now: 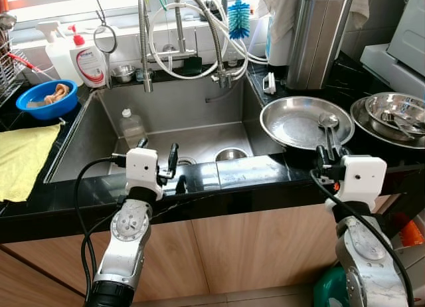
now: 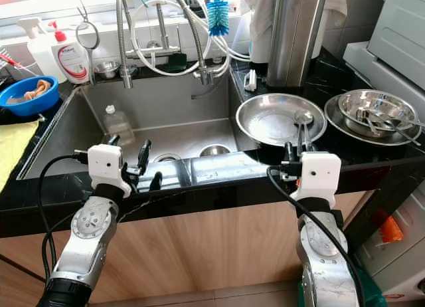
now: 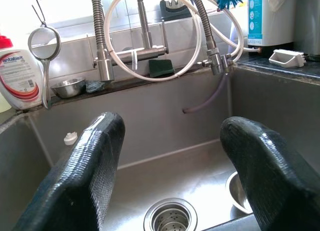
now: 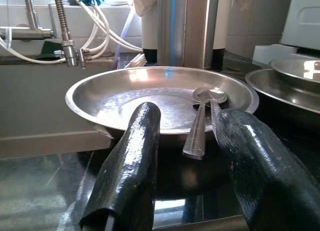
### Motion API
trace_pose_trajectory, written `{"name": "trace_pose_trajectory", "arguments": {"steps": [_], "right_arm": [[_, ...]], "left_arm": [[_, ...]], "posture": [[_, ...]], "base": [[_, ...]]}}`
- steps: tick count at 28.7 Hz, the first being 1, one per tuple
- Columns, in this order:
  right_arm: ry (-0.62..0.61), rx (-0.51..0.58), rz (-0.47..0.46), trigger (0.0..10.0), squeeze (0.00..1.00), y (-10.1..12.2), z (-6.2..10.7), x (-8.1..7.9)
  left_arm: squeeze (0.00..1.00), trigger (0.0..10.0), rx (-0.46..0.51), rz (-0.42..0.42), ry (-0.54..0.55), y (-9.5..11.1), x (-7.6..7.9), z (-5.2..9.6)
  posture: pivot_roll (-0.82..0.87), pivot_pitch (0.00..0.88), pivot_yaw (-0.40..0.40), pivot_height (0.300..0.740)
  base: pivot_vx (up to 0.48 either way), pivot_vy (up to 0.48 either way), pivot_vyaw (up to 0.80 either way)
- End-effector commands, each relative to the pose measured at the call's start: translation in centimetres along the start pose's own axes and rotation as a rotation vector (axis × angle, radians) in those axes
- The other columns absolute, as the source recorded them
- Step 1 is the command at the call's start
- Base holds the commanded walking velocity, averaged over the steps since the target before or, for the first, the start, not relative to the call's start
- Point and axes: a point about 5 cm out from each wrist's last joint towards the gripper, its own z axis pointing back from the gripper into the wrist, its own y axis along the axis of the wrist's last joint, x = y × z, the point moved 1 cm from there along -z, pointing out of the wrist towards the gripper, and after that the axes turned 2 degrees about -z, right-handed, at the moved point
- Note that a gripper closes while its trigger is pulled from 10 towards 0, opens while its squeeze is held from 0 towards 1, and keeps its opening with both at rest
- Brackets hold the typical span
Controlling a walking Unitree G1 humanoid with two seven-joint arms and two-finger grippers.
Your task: Kitchen organization
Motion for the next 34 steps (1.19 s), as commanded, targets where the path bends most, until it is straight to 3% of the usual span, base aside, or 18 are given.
{"name": "trace_pose_trajectory", "arguments": {"steps": [1, 12, 13, 15, 16, 17, 18, 19, 34], "right_arm": [[0.020, -0.010, -0.015, 10.0, 0.00, -0.09, -0.05, -0.51], [0.028, -0.011, -0.015, 10.0, 0.00, 0.00, -0.27, -0.58], [0.030, -0.010, -0.016, 8.5, 0.00, 0.03, -0.32, -0.62], [0.031, -0.010, -0.016, 8.5, 0.00, 0.04, -0.35, -0.64], [0.032, -0.009, -0.017, 2.2, 0.00, 0.07, -0.38, -0.71], [0.032, -0.009, -0.017, 2.2, 0.00, 0.07, -0.38, -0.71], [0.031, -0.008, -0.019, 0.8, 0.00, 0.09, -0.38, -0.77], [0.033, -0.008, -0.021, 0.0, 0.00, 0.11, -0.36, -0.86], [0.029, 0.000, -0.025, 0.0, 0.00, 0.35, -0.60, -0.85]], "left_arm": [[0.00, 10.0, 0.017, -0.007, 0.007, 0.28, -0.29, -0.17], [0.00, 10.0, 0.018, -0.004, 0.007, 0.31, -0.18, -0.22], [0.00, 10.0, 0.018, -0.004, 0.007, 0.31, -0.18, -0.23], [0.00, 10.0, 0.018, -0.005, 0.007, 0.31, -0.19, -0.23], [0.00, 10.0, 0.018, -0.005, 0.007, 0.30, -0.19, -0.23], [0.00, 10.0, 0.018, -0.005, 0.007, 0.30, -0.19, -0.23], [0.00, 10.0, 0.017, -0.004, 0.007, 0.28, -0.19, -0.22], [0.00, 10.0, 0.017, -0.004, 0.007, 0.26, -0.19, -0.22], [0.00, 10.0, 0.018, -0.005, 0.002, 0.31, -0.25, -0.40]], "posture": [[-0.14, 0.000, 0.079, 0.740], [-0.14, 0.000, 0.079, 0.740], [-0.14, 0.000, 0.079, 0.740], [-0.14, 0.000, 0.079, 0.740], [-0.14, 0.000, 0.079, 0.740], [-0.14, 0.000, 0.079, 0.740], [-0.14, 0.000, 0.079, 0.740], [-0.14, 0.000, 0.079, 0.740], [-0.14, 0.000, 0.091, 0.740]], "base": [[0.000, 0.000, 0.00], [0.000, 0.000, 0.00], [0.000, 0.000, 0.00], [0.000, 0.000, 0.00], [0.000, 0.000, 0.00], [0.000, 0.000, 0.00], [0.000, 0.000, 0.00], [0.000, 0.000, 0.00], [0.000, 0.000, 0.00]]}}
